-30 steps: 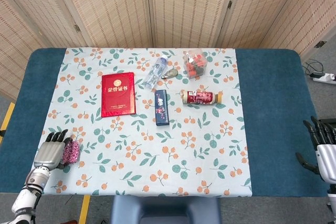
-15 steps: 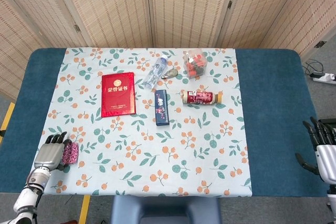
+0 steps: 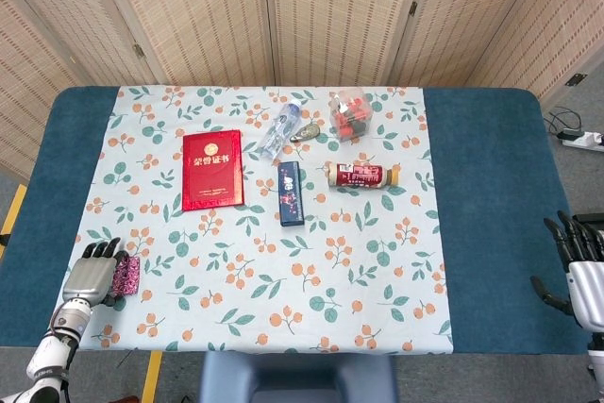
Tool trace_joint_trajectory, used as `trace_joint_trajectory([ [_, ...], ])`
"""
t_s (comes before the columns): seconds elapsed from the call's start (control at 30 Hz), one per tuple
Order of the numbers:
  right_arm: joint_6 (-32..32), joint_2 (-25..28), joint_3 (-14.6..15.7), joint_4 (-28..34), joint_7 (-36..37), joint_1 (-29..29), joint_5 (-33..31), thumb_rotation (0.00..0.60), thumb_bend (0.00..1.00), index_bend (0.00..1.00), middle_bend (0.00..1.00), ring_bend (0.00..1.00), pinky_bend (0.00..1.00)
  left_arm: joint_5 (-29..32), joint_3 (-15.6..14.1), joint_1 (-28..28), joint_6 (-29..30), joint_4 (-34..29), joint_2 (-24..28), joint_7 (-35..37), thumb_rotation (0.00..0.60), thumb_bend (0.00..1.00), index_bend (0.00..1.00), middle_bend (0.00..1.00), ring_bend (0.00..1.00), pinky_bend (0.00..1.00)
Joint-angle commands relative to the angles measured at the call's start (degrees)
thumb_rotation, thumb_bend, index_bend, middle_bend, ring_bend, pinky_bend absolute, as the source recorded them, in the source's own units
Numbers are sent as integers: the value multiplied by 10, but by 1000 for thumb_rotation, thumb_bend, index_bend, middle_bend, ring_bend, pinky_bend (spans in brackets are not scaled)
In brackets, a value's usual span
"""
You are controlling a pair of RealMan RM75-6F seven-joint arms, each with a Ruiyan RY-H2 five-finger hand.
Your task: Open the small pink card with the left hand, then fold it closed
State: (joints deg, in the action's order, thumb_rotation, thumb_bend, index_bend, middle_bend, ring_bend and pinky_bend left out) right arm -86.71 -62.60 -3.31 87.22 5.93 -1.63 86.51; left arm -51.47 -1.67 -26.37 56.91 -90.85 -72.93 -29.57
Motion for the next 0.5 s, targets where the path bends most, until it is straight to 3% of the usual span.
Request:
trace_joint_trajectory([
  [0.03, 0, 0, 0, 1, -1, 0, 0, 600, 323, 0, 0, 0, 0, 1, 0, -1, -1, 1, 0, 0, 600, 285, 221, 0, 0, 0],
  [0.5, 2, 0, 0, 4, -5, -1, 0, 600, 323, 0, 0, 0, 0, 9, -2, -3, -4, 5, 0, 0, 600, 285, 218, 0, 0, 0],
])
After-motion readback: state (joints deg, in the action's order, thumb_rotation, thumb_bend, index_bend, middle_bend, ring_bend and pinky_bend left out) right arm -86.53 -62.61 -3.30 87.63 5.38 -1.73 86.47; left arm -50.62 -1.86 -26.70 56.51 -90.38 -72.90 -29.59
